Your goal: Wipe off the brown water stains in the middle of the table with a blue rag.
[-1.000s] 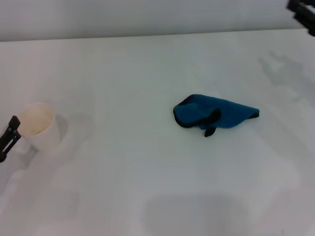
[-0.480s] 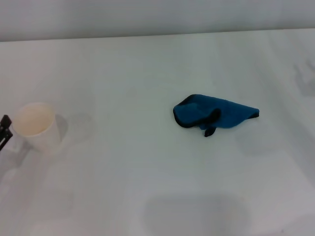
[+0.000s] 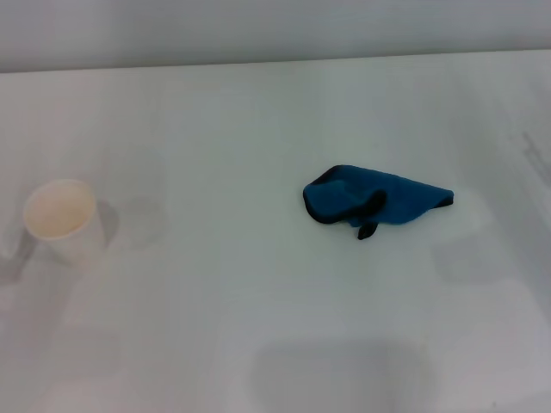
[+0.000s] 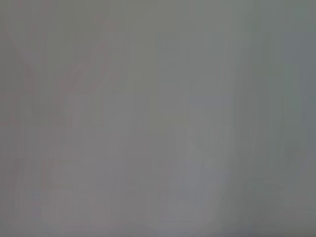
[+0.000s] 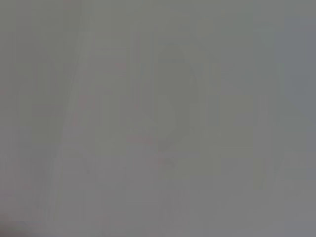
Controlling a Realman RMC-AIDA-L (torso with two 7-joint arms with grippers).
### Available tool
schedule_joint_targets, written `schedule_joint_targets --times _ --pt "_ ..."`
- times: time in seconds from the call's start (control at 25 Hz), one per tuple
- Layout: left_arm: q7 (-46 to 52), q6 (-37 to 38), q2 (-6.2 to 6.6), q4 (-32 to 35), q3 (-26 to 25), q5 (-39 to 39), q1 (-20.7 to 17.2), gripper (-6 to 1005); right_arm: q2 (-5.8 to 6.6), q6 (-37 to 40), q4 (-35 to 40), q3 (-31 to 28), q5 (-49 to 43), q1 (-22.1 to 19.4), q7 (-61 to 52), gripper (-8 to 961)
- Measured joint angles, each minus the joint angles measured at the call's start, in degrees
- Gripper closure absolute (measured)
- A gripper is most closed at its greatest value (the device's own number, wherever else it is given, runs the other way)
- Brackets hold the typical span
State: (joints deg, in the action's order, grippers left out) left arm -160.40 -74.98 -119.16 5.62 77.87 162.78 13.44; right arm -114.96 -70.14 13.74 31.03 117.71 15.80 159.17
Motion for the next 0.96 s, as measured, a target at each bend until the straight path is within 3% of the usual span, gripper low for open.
schedule_joint_targets --times 0.28,0.96 --pt "-1.2 1.4 0.21 0.0 0.0 1.3 1.1 122 0.0 1.4 -2.8 -1.7 0.0 0.0 1.2 76" --pt "-1.4 2.1 0.26 0.7 -2.9 4.9 4.5 123 -0.18 0.5 -6.3 -2.9 0.2 1.1 5.2 76"
